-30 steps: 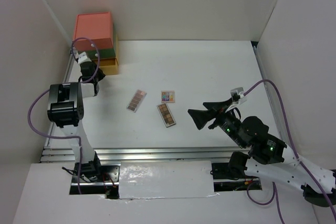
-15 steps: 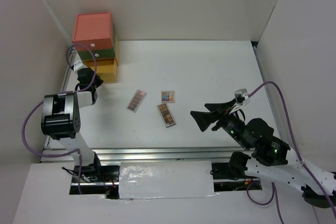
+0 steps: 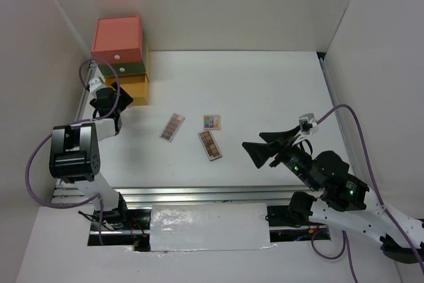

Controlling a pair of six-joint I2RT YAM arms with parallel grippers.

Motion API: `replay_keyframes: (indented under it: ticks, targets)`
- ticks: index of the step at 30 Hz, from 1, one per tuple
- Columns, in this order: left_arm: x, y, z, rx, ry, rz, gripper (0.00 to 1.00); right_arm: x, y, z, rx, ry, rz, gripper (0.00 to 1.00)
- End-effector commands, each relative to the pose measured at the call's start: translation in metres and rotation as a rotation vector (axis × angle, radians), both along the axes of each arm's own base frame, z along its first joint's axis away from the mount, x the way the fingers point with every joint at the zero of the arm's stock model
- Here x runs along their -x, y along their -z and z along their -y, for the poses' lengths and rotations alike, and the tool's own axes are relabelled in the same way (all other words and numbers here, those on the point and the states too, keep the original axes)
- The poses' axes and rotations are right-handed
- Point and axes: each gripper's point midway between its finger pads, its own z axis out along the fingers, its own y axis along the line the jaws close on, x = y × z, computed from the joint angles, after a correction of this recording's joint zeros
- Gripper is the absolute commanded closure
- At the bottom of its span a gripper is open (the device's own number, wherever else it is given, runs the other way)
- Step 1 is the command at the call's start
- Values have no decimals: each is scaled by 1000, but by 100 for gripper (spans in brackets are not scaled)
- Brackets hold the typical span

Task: Organize the makeup

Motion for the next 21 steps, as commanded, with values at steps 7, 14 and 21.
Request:
replay_keyframes:
  ticks: [7,14,21]
  targets:
    - [21,-63,1,12,-81,140,1,2,-18,2,-11,-7,10,0]
    - [41,-141,97,-143,148,103,0,-1,-22,5,2,20,5,0]
    - [55,-58,172,-288,446,-303,1,6,-25,1,-8,-26,-15,0]
